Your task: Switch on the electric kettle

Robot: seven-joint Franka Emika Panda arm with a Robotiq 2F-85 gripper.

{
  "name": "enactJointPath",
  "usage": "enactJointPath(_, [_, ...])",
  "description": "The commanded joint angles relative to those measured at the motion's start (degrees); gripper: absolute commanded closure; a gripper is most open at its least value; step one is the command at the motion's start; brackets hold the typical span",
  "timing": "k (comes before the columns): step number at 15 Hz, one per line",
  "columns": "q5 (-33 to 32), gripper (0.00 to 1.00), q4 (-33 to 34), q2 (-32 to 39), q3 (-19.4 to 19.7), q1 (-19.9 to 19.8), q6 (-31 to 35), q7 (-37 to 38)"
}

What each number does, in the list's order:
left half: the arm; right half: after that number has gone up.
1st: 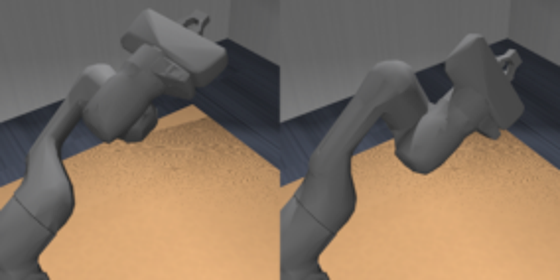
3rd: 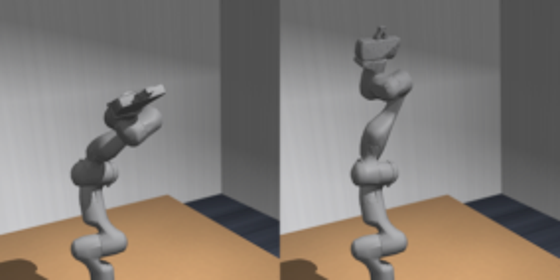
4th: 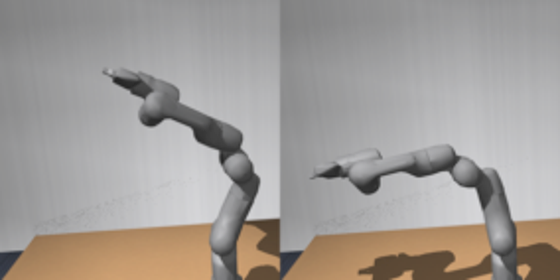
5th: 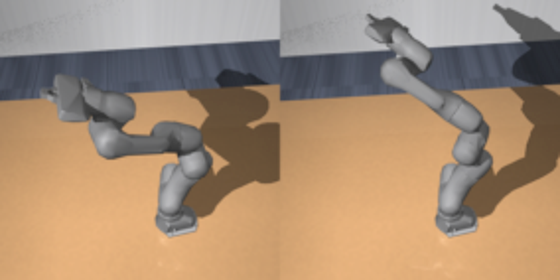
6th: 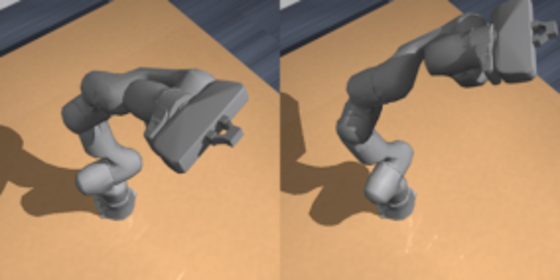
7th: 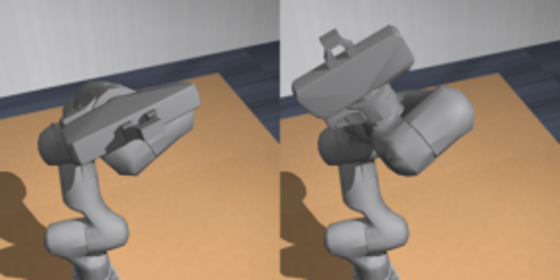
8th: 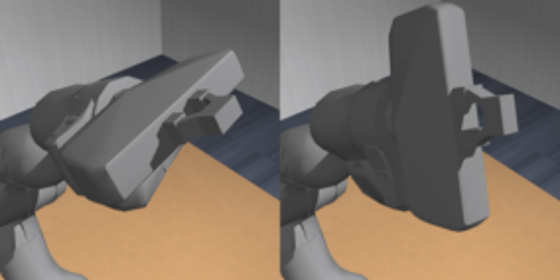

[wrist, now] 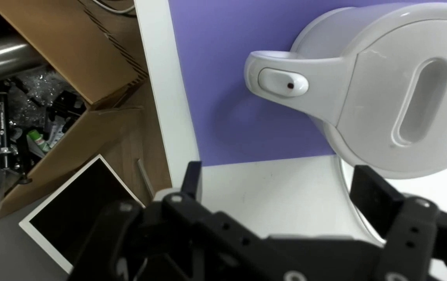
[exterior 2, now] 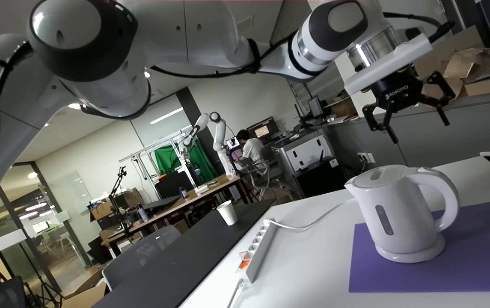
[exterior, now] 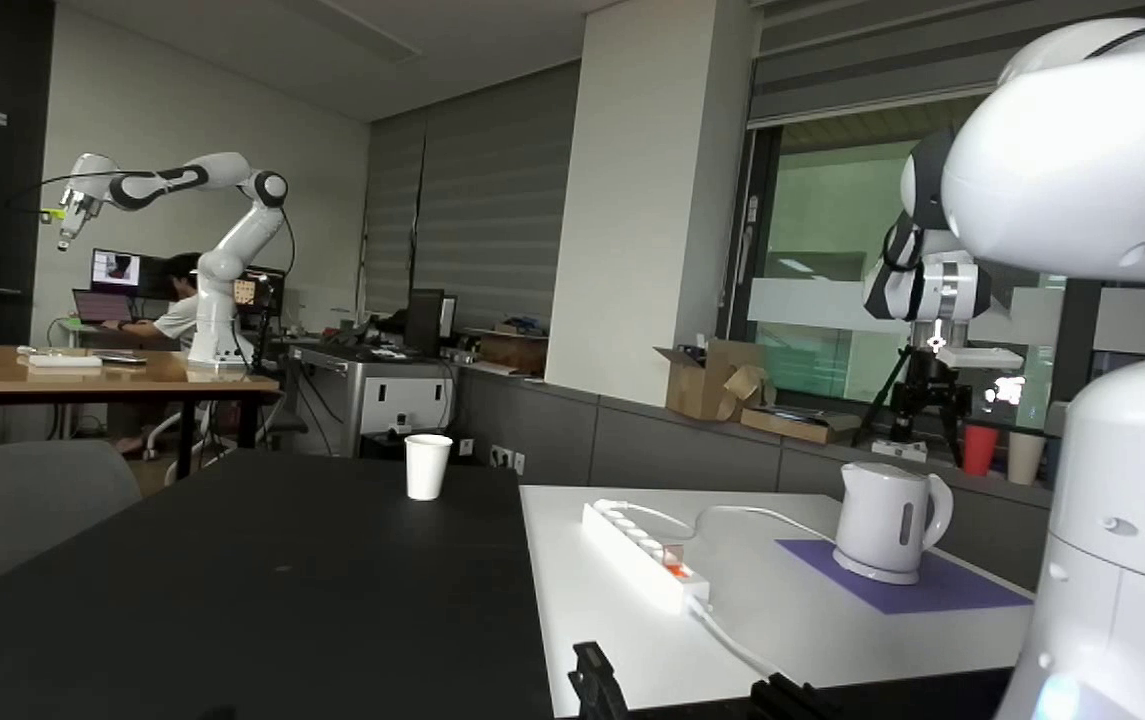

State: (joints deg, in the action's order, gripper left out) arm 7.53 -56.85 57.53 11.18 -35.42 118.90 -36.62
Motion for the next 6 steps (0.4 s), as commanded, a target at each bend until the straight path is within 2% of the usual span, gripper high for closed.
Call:
enactJointPath(1, [-0.1,0.0,-0.6,-0.1,0.2,0.4,0.3,0.1])
enactJointPath(6, [-0.6,0.0,-1.7,-1.0,0.6,0.7,0.5,0.3])
